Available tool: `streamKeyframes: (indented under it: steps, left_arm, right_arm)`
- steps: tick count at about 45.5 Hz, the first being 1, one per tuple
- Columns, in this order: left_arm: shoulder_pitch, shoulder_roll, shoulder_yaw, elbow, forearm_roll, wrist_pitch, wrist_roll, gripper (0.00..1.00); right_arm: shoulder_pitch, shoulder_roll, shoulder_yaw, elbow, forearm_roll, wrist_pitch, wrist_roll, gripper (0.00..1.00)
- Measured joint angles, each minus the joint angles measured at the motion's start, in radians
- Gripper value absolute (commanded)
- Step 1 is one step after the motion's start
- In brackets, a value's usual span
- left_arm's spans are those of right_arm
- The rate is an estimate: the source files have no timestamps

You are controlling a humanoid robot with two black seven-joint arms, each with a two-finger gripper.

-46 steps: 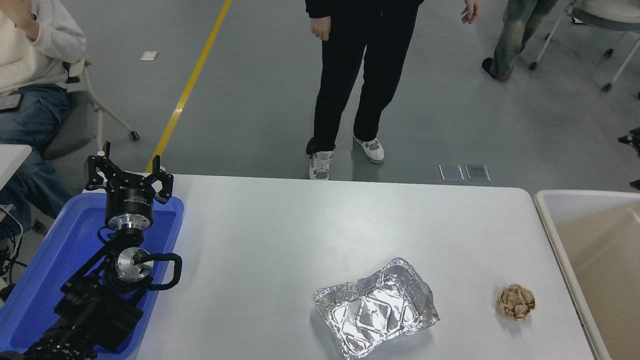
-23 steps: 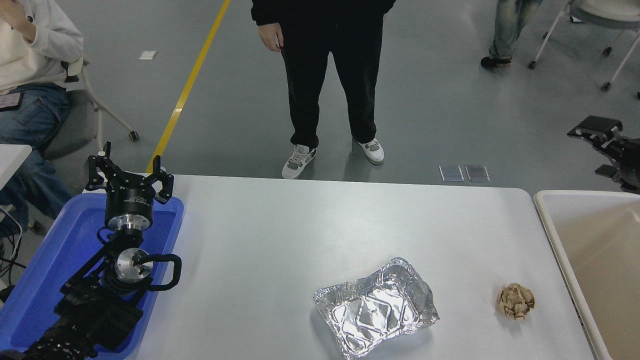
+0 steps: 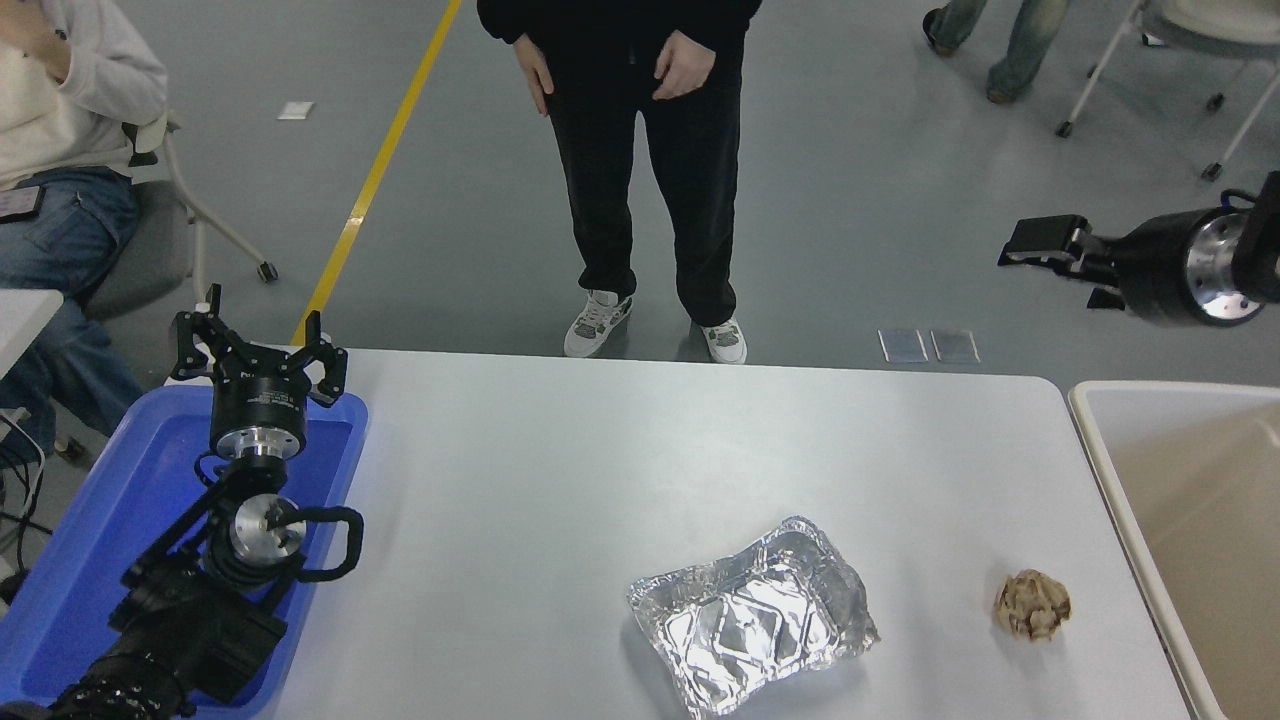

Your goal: Pick up paper cup place in dustbin

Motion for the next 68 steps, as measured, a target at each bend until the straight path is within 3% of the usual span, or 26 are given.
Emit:
streamKeyframes:
  steps: [23, 68]
  left_arm:
    - [0.0, 0.0, 0.0, 0.0, 0.0, 0.0, 0.0, 0.99]
    - [0.0, 0.0, 0.0, 0.0, 0.0, 0.0, 0.0, 0.99]
  right_arm:
    - [0.162, 0.26, -0.11, 0.084, 0.115, 0.157, 0.001, 1.0]
    - [0.342, 0.336, -0.086, 0.195, 0.142, 0.574, 0.008, 1.0]
